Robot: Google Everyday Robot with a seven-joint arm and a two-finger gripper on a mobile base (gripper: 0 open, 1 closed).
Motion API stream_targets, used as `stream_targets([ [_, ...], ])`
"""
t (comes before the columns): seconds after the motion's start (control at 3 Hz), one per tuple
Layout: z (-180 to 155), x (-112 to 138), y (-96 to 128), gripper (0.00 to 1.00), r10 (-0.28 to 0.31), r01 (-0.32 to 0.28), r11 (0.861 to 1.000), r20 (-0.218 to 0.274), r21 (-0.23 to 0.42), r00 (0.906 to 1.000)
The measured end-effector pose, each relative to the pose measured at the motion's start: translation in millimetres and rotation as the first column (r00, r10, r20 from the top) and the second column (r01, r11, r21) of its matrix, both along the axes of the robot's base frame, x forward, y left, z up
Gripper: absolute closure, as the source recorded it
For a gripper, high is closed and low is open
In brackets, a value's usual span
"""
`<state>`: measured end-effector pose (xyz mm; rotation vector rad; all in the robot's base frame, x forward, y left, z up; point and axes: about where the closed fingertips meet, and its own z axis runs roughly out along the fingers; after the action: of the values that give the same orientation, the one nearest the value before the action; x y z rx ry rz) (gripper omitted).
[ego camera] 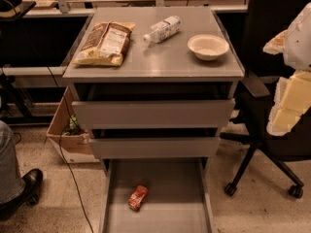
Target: Pick coke can from bottom drawer and place on counter
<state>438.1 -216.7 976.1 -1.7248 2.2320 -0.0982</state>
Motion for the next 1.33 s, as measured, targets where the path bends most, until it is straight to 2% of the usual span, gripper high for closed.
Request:
stream_targets([
  [0.33, 0, 0, 0, 0.0, 0.0, 0.0, 1.0, 0.0, 0.0, 1.0],
  [0.67, -24, -3, 8, 0.0, 0.035, -0.034, 0.999, -0.017, 0.028, 0.9993],
  [1.0, -78, -13, 34, 0.0, 0.107, -0.101, 0.991, -0.06, 0.087, 0.9925],
  [1.33, -145, -26, 70, 0.0, 0.197, -0.179, 0.971, -0.102, 0.16, 0.975],
])
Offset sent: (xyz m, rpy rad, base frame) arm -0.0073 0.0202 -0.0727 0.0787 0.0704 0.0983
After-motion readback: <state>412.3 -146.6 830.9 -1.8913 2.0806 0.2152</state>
